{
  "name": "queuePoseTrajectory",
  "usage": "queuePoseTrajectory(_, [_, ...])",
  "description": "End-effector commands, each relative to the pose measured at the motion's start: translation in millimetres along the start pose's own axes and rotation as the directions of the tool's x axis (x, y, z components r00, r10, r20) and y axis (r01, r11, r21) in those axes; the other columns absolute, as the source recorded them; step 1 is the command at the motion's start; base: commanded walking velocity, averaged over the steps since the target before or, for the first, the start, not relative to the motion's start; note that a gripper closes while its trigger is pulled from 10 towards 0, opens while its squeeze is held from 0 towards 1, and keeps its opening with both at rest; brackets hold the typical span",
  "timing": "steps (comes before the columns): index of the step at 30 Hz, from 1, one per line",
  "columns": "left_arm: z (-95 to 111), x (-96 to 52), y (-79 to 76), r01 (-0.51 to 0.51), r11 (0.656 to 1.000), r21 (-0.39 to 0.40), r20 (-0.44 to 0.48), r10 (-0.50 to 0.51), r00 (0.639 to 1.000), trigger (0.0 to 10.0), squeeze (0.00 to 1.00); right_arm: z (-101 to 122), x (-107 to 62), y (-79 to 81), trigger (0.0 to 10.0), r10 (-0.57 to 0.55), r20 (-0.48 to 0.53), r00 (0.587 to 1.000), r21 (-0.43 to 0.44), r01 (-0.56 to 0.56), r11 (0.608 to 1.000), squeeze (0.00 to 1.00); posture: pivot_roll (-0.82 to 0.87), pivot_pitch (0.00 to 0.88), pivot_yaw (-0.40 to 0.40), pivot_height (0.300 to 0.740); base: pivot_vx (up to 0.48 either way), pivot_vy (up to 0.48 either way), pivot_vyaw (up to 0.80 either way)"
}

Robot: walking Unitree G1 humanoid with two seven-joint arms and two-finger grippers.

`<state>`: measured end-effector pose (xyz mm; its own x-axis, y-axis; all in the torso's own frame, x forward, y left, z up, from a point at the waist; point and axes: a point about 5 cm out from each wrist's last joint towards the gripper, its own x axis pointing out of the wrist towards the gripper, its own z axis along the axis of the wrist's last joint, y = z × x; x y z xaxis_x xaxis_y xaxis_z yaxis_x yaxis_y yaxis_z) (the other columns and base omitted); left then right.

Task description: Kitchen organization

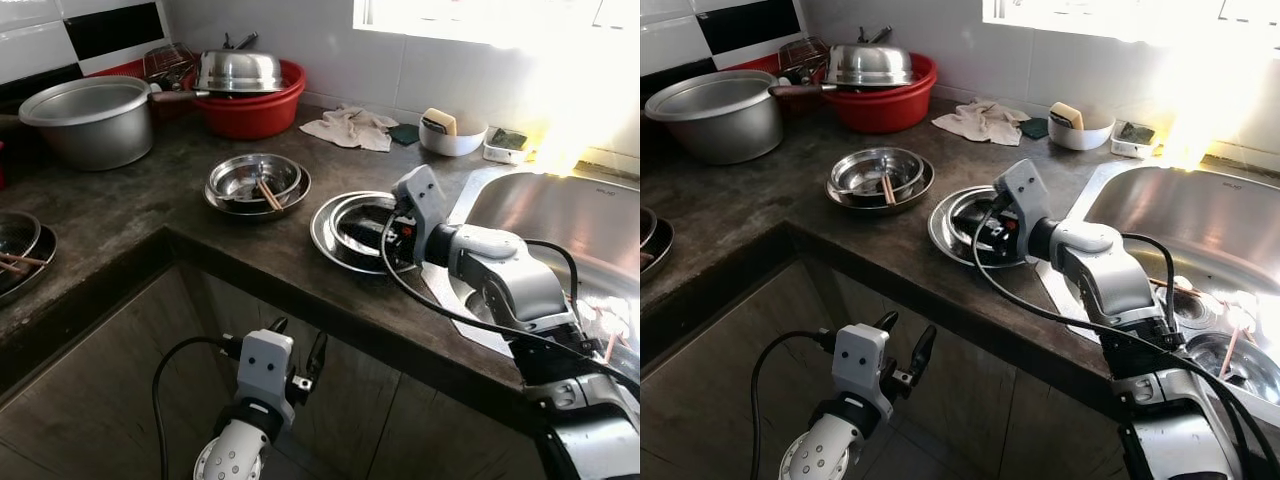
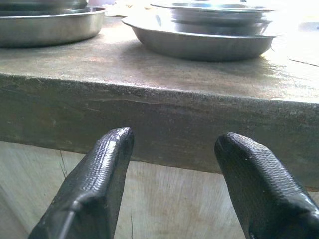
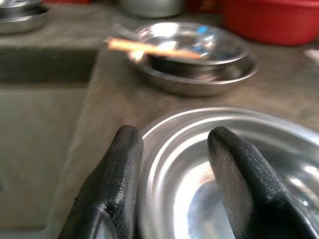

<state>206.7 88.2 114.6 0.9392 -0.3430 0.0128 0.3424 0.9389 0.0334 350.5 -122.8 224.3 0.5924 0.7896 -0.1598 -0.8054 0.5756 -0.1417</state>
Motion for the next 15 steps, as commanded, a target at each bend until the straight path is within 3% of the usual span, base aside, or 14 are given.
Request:
queuePoseTrajectory(1, [4.2, -1.2, -2.0, 0.008, 1.000, -0.011, 0.020, -0.008, 1.000, 10.0, 0.00, 4.9, 0.7, 0.5, 10.0, 0.041, -0.014, 0.999, -0.013, -0.041, 0.999, 0.00, 0.03, 0.066, -0.045, 0.740, 0.000, 0.000, 0.00])
queuePoseTrajectory(7, [5.2, -1.1, -6.2, 0.044, 0.999, -0.004, 0.032, -0.043, 0.999, 10.0, 0.00, 2.8, -0.5, 0.5, 10.0, 0.096, -0.071, 0.993, -0.039, -0.099, 0.994, 0.00, 0.03, 0.064, -0.046, 0.740, 0.000, 0.000, 0.00])
queuePoseTrajectory(15, [4.9, -0.4, -7.3, 0.055, 0.999, 0.003, 0.034, -0.055, 0.998, 10.0, 0.00, -6.9, -1.5, -8.6, 10.0, 0.022, -0.177, 0.984, -0.106, -0.041, 0.994, 0.00, 0.03, 0.054, -0.045, 0.740, 0.000, 0.000, 0.00])
